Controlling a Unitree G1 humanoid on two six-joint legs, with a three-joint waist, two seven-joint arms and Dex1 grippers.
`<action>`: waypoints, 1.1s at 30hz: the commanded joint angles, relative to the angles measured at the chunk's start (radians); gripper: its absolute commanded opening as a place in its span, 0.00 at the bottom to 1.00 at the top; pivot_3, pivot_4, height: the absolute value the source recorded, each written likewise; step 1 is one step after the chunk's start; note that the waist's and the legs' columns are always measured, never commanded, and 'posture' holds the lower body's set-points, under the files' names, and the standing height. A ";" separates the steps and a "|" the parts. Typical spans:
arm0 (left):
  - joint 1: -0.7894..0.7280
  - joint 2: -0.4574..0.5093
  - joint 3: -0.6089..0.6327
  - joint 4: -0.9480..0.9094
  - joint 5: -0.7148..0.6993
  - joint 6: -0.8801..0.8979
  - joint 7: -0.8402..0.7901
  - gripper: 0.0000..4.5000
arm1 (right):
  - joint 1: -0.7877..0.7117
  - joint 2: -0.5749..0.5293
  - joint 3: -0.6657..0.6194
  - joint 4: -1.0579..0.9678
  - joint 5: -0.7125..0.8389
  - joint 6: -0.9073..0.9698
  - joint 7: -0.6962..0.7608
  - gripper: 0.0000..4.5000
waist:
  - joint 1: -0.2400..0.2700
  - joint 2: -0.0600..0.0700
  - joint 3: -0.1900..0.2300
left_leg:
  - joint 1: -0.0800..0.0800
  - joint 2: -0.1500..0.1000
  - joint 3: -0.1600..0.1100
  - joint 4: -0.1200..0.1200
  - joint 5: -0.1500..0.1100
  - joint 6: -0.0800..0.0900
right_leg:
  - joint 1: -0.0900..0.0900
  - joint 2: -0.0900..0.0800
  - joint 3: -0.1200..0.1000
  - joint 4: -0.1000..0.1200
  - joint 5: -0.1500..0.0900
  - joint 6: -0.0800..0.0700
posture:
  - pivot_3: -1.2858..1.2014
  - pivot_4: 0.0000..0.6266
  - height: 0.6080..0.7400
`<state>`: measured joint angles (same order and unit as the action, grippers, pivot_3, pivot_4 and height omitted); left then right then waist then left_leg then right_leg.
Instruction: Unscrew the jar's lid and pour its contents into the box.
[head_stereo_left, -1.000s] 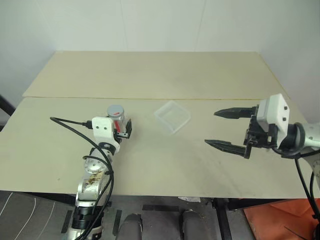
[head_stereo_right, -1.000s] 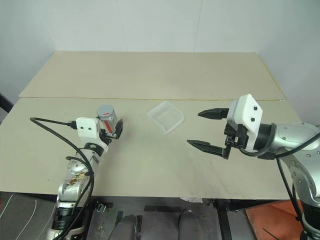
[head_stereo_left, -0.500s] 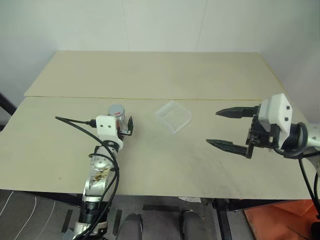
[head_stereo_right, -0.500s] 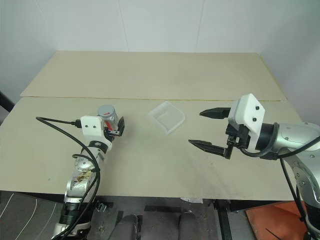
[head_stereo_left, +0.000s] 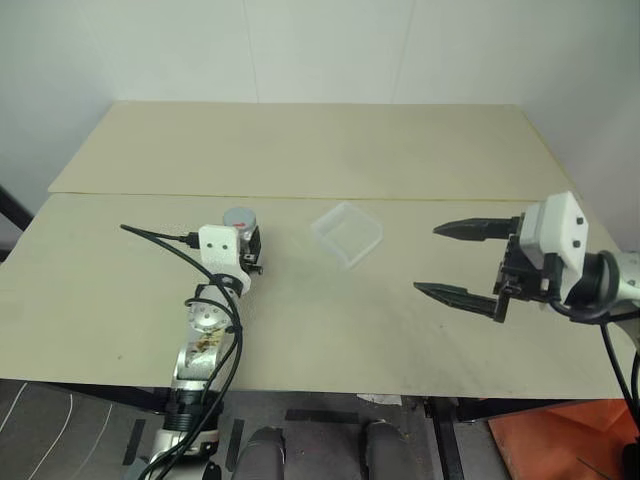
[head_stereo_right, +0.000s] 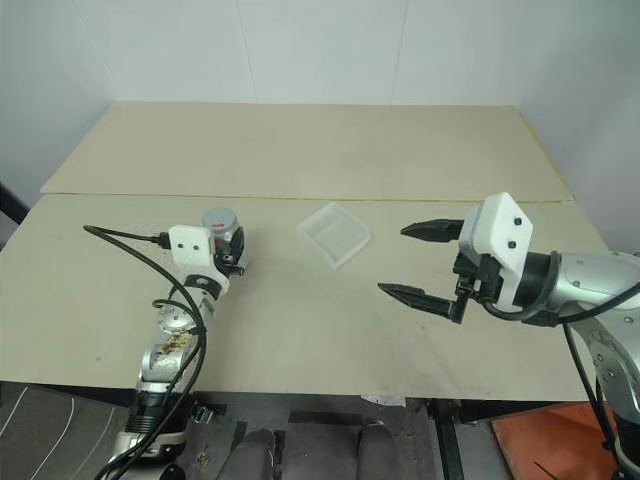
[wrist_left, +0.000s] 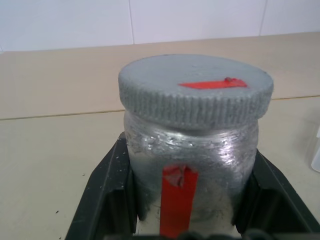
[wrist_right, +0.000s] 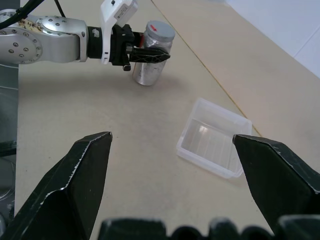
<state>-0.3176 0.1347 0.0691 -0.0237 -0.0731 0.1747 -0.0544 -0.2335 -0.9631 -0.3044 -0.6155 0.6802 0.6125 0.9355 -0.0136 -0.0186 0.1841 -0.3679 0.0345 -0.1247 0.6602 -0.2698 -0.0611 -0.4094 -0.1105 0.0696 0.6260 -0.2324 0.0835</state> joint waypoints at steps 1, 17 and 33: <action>-0.032 0.028 0.018 -0.030 -0.020 -0.012 -0.038 0.43 | 0.009 -0.002 -0.051 -0.048 0.030 0.003 -0.025 1.00 | 0.000 0.000 0.000 | 0.000 0.000 0.000 0.000 0.000 0.000 | 0.000 0.000 0.000 0.000 0.000 0.000 | 0.52 0.24 1.00; -0.271 0.523 0.051 0.053 -0.489 0.229 -0.997 0.43 | -0.111 0.080 0.064 -0.002 0.073 0.040 -0.131 1.00 | -0.007 0.000 0.000 | 0.000 0.000 0.000 0.000 0.000 0.000 | 0.000 0.000 -0.001 0.000 0.000 0.000 | 0.52 0.24 1.00; -0.440 0.385 -0.110 0.174 -0.445 0.117 -1.271 0.43 | -0.479 0.304 0.329 0.100 0.070 0.177 -0.298 1.00 | -0.033 0.001 0.000 | -0.001 0.000 -0.001 0.000 0.000 0.000 | -0.003 0.000 -0.001 0.001 0.000 0.000 | 0.52 0.24 1.00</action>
<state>-0.7357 0.5267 -0.0433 0.1636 -0.5138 0.3137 -1.3153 -0.6853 -0.6714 0.0213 -0.5083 0.7642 0.7823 0.6583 -0.0462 -0.0179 0.1845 -0.3693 0.0348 -0.1257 0.6599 -0.2697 -0.0612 -0.4121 -0.1102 0.0688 0.6271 -0.2327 0.0834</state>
